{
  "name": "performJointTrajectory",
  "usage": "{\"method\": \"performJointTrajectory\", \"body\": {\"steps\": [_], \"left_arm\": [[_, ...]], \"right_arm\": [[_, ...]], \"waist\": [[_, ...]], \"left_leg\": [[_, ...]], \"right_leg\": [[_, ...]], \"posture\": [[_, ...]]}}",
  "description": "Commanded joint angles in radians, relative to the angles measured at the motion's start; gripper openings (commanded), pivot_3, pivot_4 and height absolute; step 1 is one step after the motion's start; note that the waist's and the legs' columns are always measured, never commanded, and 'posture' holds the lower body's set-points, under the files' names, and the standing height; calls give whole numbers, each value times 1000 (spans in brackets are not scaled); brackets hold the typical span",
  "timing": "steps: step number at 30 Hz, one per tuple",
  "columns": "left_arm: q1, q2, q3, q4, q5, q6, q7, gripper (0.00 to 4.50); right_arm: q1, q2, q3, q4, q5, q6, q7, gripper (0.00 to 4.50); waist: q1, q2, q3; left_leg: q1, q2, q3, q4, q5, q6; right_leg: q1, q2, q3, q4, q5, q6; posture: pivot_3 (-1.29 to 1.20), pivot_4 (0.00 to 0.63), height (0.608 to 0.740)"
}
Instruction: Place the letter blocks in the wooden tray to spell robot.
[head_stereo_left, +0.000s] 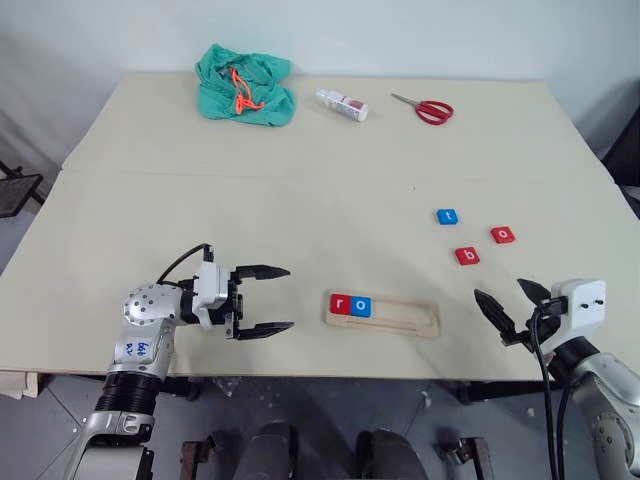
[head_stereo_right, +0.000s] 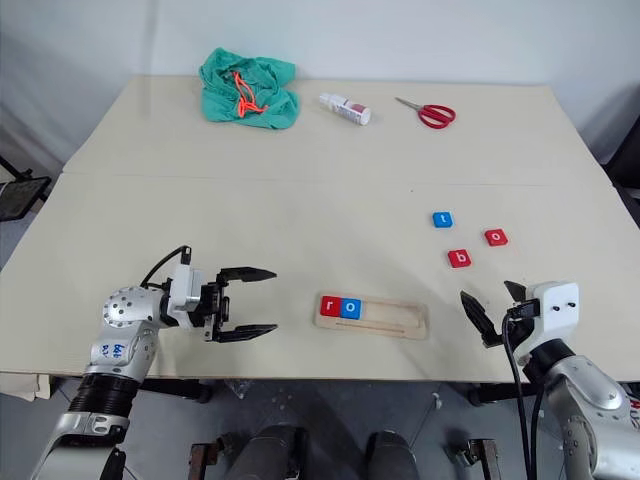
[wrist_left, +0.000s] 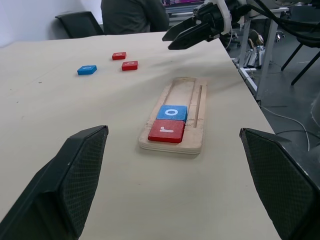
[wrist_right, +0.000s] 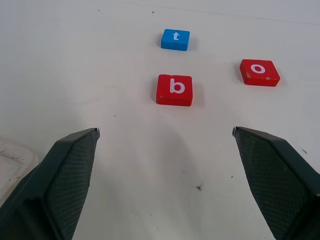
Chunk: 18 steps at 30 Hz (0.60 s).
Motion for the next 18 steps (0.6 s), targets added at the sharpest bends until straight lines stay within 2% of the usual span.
{"method": "performJointTrajectory", "body": {"steps": [1, 6, 11, 18], "left_arm": [[-17, 9, 11, -2, -10, -13, -2, 4475], [-15, 9, 8, -12, -18, -8, -10, 4475], [3, 6, -1, -46, -22, -6, -17, 4475], [28, 3, -4, -84, -19, -8, 4, 4475]], "right_arm": [[-87, -45, 4, -20, 20, 95, -38, 4500], [-220, -88, 28, 50, 14, 205, -51, 4500], [-429, -131, 111, 238, -16, 292, -25, 4500], [-514, -126, 185, 359, -64, 293, -3, 4500]], "waist": [[-1, 0, 0], [-2, 0, 0], [-3, 1, 0], [-1, 0, 0]], "left_leg": [[0, 0, 0, 0, 0, 0], [0, 0, 0, 0, 0, 0], [0, -1, 1, -1, 0, 0], [-1, 0, 0, -4, 0, 0]], "right_leg": [[0, 0, 0, 0, 0, 0], [-1, 0, 0, 0, 0, 0], [-1, -1, 1, 0, 0, 0], [-3, -1, 0, 0, 0, 0]], "posture": [[0, 150, 740], [0, 150, 740], [0, 150, 740], [0, 150, 740]]}}
